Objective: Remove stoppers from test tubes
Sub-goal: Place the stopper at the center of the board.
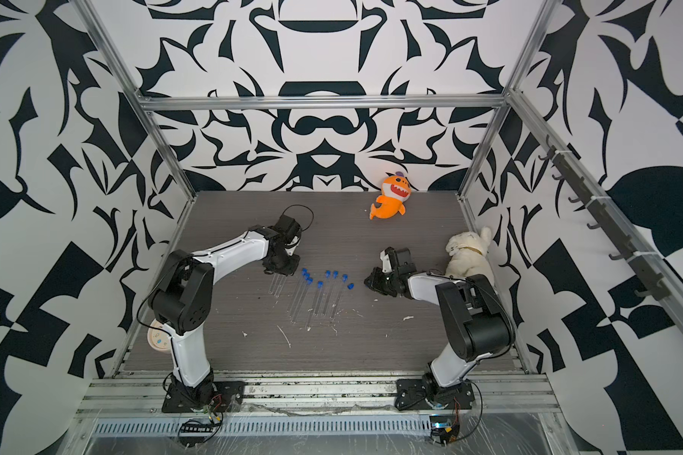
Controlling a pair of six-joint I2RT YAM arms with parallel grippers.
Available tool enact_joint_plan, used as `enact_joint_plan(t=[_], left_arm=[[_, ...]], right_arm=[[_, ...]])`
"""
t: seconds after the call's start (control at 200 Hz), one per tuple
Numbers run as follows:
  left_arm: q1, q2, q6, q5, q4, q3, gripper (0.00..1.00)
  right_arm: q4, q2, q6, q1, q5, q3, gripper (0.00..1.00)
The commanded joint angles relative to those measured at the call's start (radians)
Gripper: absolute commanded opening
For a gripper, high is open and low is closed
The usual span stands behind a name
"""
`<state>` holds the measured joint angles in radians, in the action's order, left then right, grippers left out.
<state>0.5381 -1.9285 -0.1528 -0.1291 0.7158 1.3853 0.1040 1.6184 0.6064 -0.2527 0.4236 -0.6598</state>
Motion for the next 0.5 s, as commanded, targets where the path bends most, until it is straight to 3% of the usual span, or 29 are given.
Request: enact_joint_plan(t=[0.0, 0.365, 0.495], left_arm=[[-0.001, -0.021, -0.009, -0.004, 0.025, 0.022, 0.00], [-0.001, -0.056, -0.029, 0.009, 0.015, 0.008, 0.00], [-0.001, -0.058, -0.036, 0.017, 0.009, 0.003, 0.06]], right_arm=[[0.004, -0.003, 0.009, -0.004, -0.024, 0.019, 0.20], [-0.012, -0.038, 0.004, -0.004, -0.052, 0.020, 0.30], [-0.019, -0.065, 0.002, -0.005, -0.058, 0.020, 0.37]])
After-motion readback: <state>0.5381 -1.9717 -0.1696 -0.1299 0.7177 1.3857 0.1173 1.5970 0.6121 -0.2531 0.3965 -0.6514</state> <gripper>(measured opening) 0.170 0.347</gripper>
